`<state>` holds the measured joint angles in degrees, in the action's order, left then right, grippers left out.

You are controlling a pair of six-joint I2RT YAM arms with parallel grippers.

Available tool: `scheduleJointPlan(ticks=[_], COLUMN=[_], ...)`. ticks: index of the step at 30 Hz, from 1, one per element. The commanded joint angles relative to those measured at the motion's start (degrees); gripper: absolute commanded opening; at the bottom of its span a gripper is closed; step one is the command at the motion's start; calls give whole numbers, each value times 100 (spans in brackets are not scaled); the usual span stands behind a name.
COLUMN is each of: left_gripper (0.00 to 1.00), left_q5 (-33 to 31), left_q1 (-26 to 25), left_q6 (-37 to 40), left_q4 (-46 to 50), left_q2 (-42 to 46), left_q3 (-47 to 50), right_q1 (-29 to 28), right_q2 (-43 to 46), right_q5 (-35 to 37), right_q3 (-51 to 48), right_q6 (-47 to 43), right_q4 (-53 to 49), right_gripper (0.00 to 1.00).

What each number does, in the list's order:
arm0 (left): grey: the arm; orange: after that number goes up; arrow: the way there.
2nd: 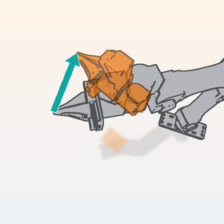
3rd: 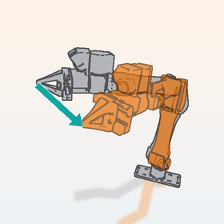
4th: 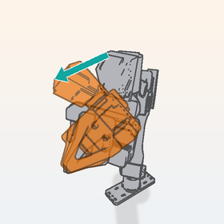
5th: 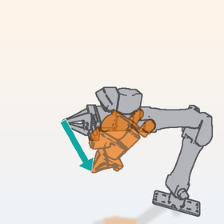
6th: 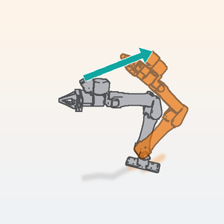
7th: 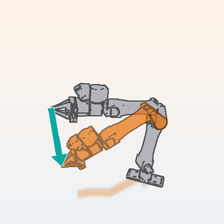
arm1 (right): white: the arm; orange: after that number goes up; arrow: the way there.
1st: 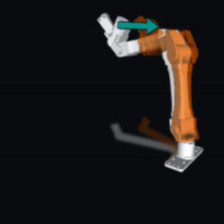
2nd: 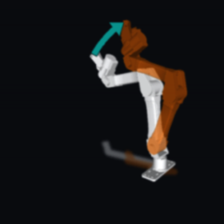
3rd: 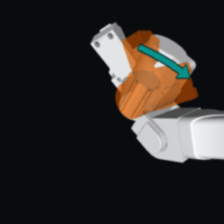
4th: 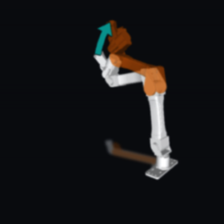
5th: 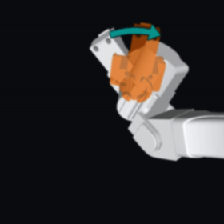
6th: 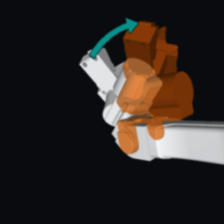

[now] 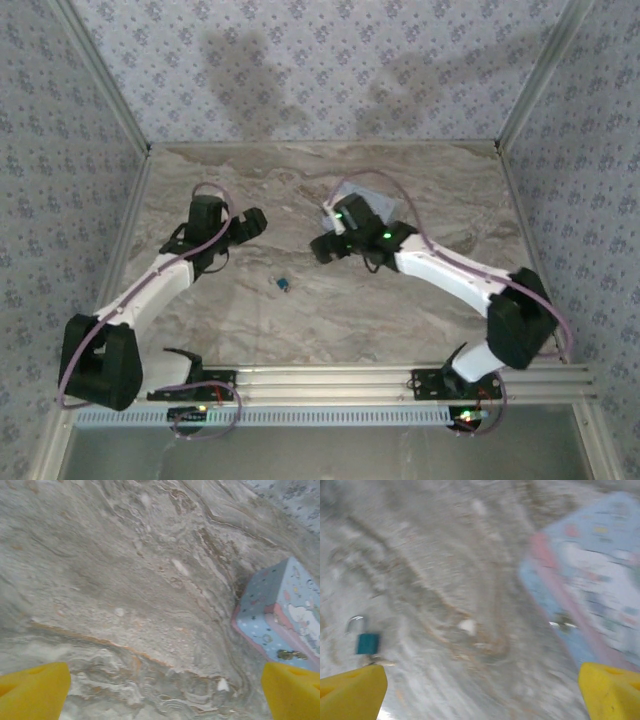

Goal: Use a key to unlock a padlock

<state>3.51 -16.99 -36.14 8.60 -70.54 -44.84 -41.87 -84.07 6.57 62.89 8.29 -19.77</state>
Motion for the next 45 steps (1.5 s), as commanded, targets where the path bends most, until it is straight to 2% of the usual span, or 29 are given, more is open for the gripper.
scheduleJointPlan(ticks=[1,5,8,12,14,17,18,21,23,24,26,27,28,29,31,32,34,35,36,38,39,45], left_gripper=[98,98,98,98,98,98,98,98,98,98,98,98,98,98,98,98,98,98,98,98,98,98], left_q5=[-689,-1355,-1944,-2464,-2617,-2790,-2777,-2691,-2312,-2340,-1990,-1761,-1790,-1769,-1612,-1290,-1400,-1443,-1493,-1709,-1739,-1876], left_q1=[-32,-32,-3,343,469,629,750,1034,1337,1431,1642,1806,1905,1960,1930,1897,1759,1743,1727,1613,1587,1553], left_q6=[657,1191,1772,2270,2538,2711,2643,2960,2947,2988,3109,2986,2865,2799,2925,3066,3222,3218,3197,3319,3290,3283], left_q4=[552,616,355,-240,-953,-1974,-1829,-2765,-2965,-3157,-3915,-3784,-3912,-4224,-5930,-6155,-6616,-6310,-5578,-6076,-5757,-5789], left_q2=[207,217,216,60,4,-222,-271,-463,-580,-633,-635,-623,-694,-815,-1287,-1377,-1793,-1806,-1674,-1836,-1730,-1729], left_q3=[-242,-306,-164,147,535,969,863,1118,1157,1218,1571,1579,1646,1806,2501,2643,2622,2474,2213,2305,2239,2252], right_q1=[632,1621,2545,2954,3148,3473,3515,3563,3571,3572,3572,3585,3678,3767,3897,3942,3963,4008,4109,4106,4110,4157], right_q2=[546,1169,1518,1788,1723,1445,1349,1018,874,794,604,587,514,380,-51,-209,-465,-330,-329,-313,-361,-356], right_q5=[223,910,935,2056,2250,2134,2159,2210,2058,2006,1971,1803,1589,1365,885,832,927,776,692,783,751,654], right_q3=[-483,-1097,-1551,-2523,-2904,-3236,-3313,-3700,-3876,-3954,-4159,-4229,-4305,-4338,-4387,-4391,-4330,-4216,-4201,-4212,-4207,-4172], right_q6=[367,631,753,215,33,68,51,-173,-267,-423,-810,-751,-860,-871,-1023,-960,-960,-845,-817,-802,-820,-797], right_q4=[-68,241,695,2111,2707,3335,3491,4524,5111,5359,6112,6184,6545,6719,7166,7216,7434,6927,6975,6971,7044,6945], right_gripper=[100,100,100,100,100,100,100,100,100,100,100,100,100,100,100,100,100,100,100,100,100,100])
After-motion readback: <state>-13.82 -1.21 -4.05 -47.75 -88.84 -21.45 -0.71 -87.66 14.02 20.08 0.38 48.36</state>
